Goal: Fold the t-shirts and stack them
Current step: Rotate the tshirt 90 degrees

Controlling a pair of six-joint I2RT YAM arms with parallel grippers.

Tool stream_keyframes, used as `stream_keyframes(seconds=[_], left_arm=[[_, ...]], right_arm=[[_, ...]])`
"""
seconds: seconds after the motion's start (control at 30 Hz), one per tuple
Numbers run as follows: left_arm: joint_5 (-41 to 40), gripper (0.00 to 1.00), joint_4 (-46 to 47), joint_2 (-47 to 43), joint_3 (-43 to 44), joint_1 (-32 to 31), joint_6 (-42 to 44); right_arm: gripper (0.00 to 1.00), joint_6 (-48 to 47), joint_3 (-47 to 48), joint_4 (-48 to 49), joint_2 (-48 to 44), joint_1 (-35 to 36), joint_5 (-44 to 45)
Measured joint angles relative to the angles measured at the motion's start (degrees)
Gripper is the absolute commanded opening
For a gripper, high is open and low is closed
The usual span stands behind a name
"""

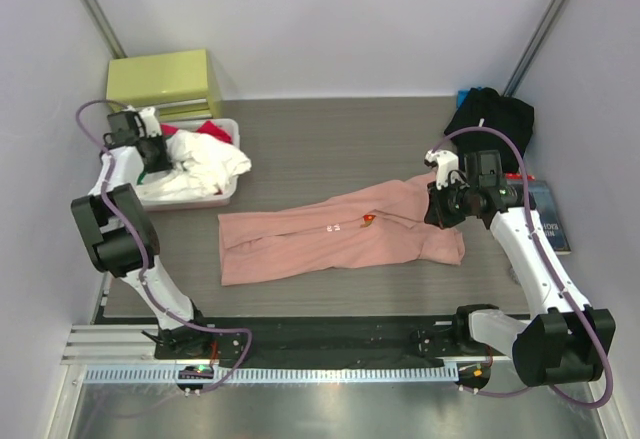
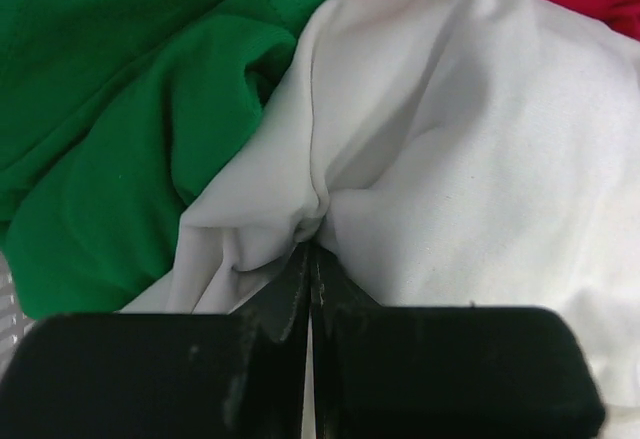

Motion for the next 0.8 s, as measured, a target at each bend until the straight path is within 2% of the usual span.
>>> stream_keyframes(seconds=[0.2,0.5,0.63,0.8], left_arm=[[0.5,0.0,-3.6,0.2,1.4,9.4,3.5],[1.4,0.0,-2.5,-1.6,-1.0,10.1,5.1],[1.6,0.0,-0.6,-9.7,-8.5,11.3,6.6],[2.2,0.0,-1.8,-26.7,-18.1,12.9,8.4]], right_arm=[[0.01,0.0,0.0,0.0,0.0,0.0,-0.7],[0.01,0.2,-0.4,0.3,-0.8,0.0,-0.5],[0.01,0.4,-1.0,0.3,-4.2,-0.2,-0.2],[0.01,1.5,-1.4,0.5,-11.2,-0.7,0.1]])
